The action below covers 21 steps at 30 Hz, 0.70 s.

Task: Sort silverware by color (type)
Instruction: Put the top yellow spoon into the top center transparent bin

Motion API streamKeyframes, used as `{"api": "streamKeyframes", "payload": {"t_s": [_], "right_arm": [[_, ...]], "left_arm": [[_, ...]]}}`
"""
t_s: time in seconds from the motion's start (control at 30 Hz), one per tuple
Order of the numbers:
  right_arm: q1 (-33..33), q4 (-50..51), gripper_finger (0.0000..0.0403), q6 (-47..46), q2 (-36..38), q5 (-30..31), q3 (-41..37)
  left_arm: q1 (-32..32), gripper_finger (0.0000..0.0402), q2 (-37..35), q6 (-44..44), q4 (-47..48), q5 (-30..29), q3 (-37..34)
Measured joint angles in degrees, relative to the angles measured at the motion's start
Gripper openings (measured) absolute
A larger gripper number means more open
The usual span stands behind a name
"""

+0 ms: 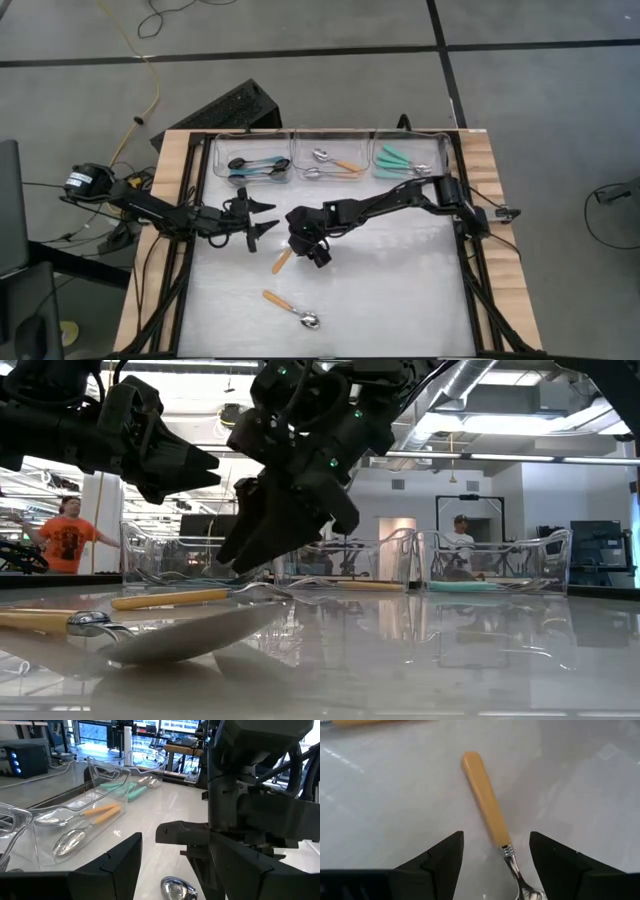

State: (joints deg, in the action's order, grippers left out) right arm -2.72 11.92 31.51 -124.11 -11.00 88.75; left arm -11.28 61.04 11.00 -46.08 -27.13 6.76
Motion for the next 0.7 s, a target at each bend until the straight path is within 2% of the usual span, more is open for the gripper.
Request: {"api": "streamKeyframes", "payload": {"t_s": [0.7], "right_arm": [[1.3,-1.6,0.0255,-1.3,0.1,-0.8,0.0]], "left_arm": [[0.0,0.0218,0.0,0.0,0.1,-0.2,0.0]]}}
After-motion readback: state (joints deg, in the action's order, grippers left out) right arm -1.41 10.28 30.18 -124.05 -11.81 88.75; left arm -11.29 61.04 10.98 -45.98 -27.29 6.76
